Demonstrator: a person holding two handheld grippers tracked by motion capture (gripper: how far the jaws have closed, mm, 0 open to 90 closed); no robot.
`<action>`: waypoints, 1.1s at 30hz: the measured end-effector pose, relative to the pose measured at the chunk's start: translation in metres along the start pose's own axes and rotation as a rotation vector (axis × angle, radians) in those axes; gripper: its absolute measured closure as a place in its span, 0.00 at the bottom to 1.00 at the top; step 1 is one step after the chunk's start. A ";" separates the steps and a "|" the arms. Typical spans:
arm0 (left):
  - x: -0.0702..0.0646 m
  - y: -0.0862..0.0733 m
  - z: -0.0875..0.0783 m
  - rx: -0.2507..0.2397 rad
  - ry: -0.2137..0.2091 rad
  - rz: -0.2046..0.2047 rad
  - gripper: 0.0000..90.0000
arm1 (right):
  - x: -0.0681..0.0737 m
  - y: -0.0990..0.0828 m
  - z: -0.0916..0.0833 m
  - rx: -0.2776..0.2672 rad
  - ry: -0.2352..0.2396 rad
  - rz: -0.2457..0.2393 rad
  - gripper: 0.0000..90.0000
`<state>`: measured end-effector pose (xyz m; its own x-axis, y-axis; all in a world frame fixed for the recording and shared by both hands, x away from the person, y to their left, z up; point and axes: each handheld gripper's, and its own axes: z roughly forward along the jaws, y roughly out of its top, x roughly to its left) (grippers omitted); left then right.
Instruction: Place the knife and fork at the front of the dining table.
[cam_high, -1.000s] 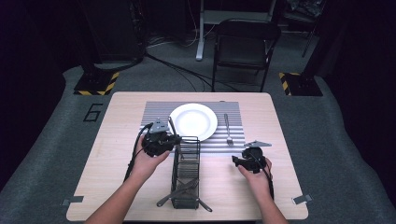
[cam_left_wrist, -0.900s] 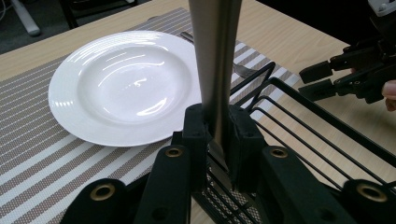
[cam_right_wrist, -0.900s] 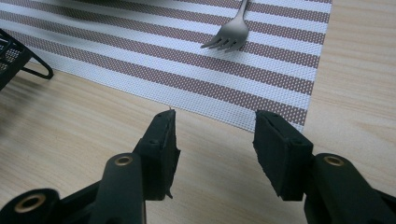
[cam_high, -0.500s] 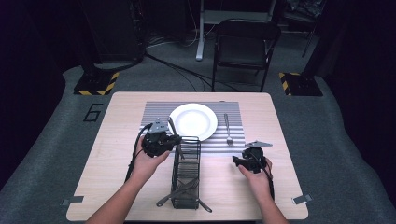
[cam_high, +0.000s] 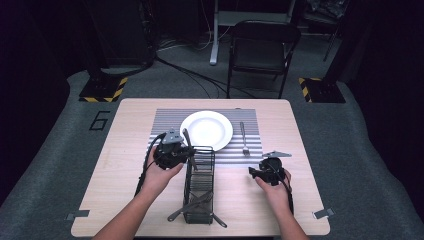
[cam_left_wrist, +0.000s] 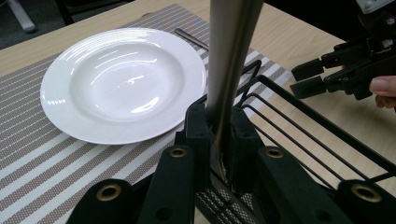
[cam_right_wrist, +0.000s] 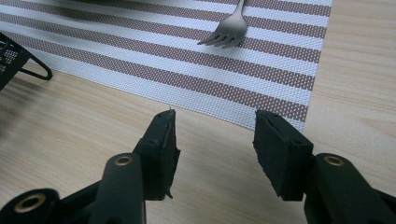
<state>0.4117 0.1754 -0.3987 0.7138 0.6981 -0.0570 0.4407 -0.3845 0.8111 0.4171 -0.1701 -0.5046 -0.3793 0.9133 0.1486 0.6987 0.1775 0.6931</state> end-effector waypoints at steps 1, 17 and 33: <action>0.000 0.001 0.000 0.001 0.000 0.005 0.91 | 0.000 0.000 0.000 0.002 0.000 0.003 0.54; -0.003 0.025 -0.022 -0.020 -0.016 0.005 0.91 | -0.002 -0.001 0.000 0.004 0.005 0.021 0.54; -0.001 0.053 -0.058 -0.031 0.008 0.011 0.91 | -0.003 -0.001 -0.001 -0.001 0.005 0.027 0.54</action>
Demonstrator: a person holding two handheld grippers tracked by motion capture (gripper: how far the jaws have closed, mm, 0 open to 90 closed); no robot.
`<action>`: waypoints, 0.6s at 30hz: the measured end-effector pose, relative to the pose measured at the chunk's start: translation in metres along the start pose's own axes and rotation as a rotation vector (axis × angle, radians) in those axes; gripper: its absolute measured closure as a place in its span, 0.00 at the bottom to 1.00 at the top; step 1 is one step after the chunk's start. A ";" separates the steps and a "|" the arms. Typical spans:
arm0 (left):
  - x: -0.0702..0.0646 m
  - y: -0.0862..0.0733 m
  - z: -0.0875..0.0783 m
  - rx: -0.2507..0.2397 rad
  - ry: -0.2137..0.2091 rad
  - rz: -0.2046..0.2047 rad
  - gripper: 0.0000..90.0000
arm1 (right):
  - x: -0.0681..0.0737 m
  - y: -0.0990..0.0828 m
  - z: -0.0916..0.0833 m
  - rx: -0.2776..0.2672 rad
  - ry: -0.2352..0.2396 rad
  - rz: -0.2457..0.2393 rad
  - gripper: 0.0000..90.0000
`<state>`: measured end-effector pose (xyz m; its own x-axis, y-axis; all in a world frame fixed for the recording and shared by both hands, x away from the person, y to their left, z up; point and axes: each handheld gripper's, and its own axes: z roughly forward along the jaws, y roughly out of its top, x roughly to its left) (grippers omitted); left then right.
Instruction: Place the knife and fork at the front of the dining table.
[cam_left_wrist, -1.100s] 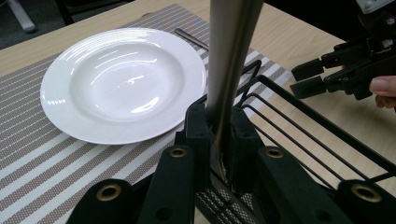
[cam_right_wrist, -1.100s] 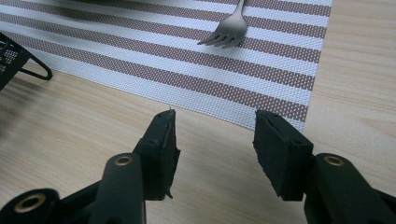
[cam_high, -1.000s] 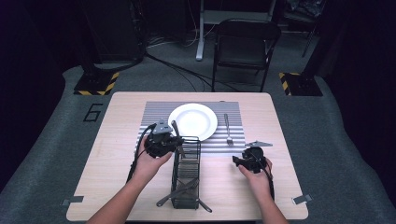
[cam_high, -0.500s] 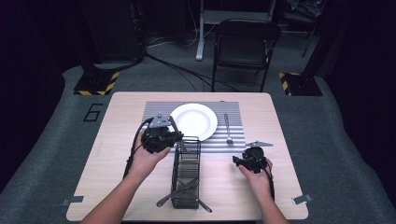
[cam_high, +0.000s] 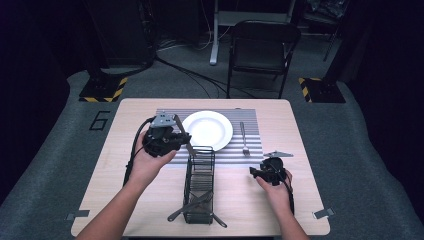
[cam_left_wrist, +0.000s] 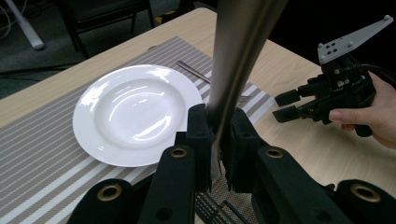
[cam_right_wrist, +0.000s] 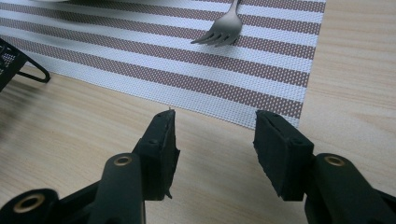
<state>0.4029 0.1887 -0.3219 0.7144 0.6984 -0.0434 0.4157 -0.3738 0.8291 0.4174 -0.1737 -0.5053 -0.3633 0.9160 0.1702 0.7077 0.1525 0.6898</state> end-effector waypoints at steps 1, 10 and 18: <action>0.000 0.002 -0.002 -0.003 0.000 0.003 0.91 | 0.000 0.000 0.000 0.001 0.000 0.003 0.54; 0.003 0.016 -0.024 -0.026 0.014 0.013 0.91 | 0.000 0.000 0.000 0.002 -0.001 0.006 0.54; 0.016 0.011 -0.030 -0.032 0.050 -0.006 0.91 | 0.001 0.000 0.000 0.004 0.000 0.003 0.53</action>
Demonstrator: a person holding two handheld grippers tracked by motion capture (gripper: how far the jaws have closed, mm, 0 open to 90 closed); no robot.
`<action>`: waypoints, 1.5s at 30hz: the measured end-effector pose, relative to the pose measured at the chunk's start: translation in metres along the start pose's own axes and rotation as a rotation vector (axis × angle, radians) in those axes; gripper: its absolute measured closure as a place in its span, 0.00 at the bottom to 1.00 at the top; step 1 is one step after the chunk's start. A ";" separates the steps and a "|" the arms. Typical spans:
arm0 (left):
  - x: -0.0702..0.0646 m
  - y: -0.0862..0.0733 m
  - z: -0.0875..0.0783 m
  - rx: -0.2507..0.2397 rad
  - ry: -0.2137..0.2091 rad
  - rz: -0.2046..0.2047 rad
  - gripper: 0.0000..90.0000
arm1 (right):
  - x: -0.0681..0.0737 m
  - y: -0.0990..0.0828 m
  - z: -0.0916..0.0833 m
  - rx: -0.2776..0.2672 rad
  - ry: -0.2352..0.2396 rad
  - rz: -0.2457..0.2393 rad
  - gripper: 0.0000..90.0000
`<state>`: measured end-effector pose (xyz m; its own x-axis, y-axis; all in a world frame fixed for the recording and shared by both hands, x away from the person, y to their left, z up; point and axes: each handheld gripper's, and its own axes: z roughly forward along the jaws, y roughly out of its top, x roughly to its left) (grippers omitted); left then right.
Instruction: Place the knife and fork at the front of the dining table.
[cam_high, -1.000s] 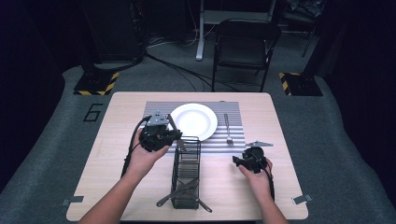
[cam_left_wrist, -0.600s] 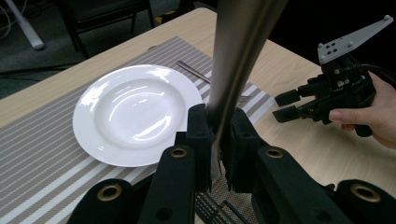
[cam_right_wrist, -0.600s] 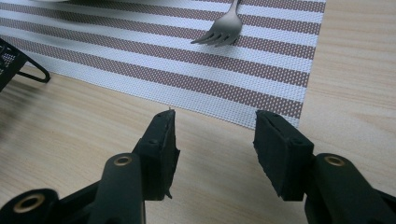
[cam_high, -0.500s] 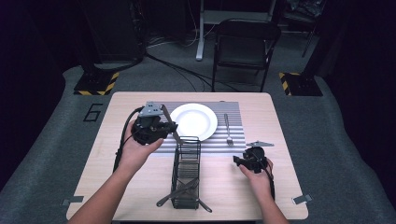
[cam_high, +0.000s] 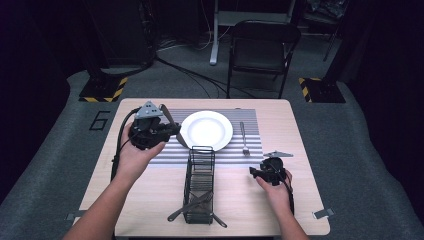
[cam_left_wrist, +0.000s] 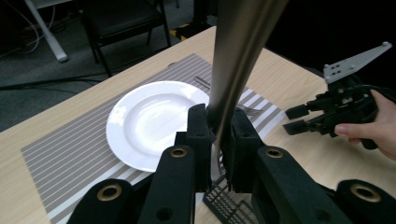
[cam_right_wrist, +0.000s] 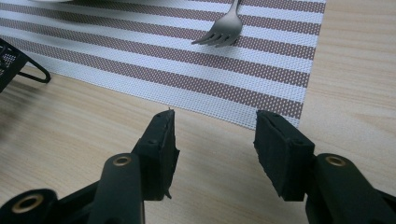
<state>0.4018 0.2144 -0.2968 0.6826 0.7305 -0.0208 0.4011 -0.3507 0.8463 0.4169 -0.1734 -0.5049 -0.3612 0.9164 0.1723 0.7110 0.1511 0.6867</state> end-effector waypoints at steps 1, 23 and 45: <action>0.003 -0.002 0.001 0.003 0.003 -0.007 0.91 | 0.000 0.000 0.000 -0.001 -0.002 0.000 0.53; 0.052 -0.066 0.028 0.020 0.111 -0.108 0.91 | 0.001 0.000 0.000 -0.001 0.000 0.005 0.53; 0.082 -0.111 0.041 0.102 0.175 -0.178 0.91 | -0.001 -0.001 0.002 -0.005 0.015 0.008 0.53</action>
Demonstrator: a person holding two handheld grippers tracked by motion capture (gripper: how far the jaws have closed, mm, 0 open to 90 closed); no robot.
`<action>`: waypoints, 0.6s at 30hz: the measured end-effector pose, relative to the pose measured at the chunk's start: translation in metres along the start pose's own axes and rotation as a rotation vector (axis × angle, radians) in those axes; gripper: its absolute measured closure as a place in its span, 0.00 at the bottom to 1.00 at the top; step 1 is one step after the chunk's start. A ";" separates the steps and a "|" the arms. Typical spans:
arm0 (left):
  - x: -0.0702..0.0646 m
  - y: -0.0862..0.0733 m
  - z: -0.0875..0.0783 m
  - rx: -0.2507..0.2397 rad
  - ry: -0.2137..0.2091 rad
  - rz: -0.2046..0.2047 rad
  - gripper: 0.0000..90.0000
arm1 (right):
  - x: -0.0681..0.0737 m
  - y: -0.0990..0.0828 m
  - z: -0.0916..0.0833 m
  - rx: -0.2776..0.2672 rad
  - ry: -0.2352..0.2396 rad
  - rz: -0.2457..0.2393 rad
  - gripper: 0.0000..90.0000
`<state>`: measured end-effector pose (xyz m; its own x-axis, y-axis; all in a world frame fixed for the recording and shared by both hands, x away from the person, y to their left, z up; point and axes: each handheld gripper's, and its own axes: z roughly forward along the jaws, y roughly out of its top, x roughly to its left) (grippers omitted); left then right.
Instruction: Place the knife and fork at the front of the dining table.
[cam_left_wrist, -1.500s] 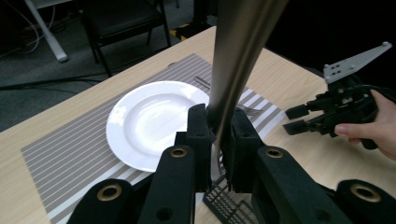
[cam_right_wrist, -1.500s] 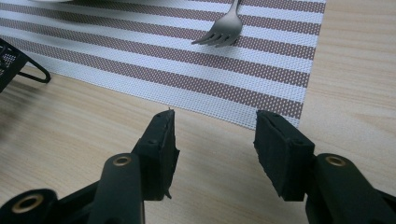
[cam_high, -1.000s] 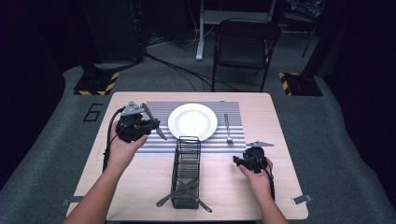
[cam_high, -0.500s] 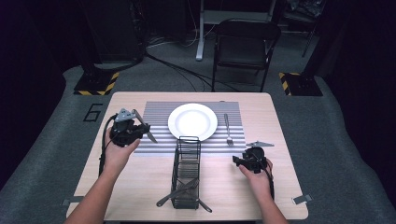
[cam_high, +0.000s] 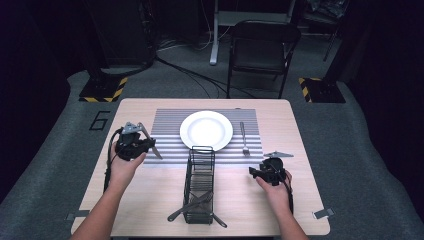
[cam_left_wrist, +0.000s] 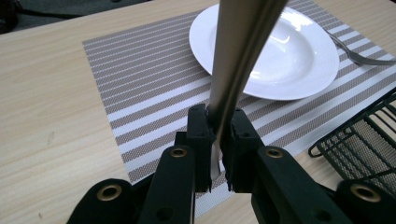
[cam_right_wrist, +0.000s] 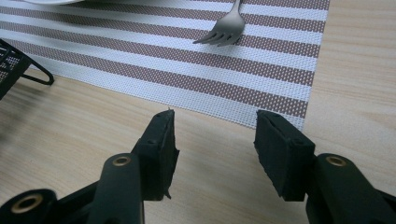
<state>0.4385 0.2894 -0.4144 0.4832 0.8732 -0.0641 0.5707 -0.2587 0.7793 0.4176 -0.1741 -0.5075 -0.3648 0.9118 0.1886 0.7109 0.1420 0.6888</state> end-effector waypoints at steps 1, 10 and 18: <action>0.000 -0.001 0.000 0.004 0.004 0.001 0.91 | 0.000 0.000 0.000 0.000 0.000 0.000 0.53; 0.003 0.001 0.005 0.013 -0.001 -0.012 0.91 | 0.002 -0.001 0.001 0.002 -0.001 0.004 0.53; 0.009 0.010 0.019 -0.001 0.001 -0.049 0.91 | 0.001 -0.001 0.001 -0.001 -0.002 0.004 0.53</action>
<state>0.4611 0.2869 -0.4191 0.4537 0.8853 -0.1017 0.5930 -0.2148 0.7760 0.4175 -0.1727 -0.5086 -0.3606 0.9131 0.1904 0.7118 0.1375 0.6888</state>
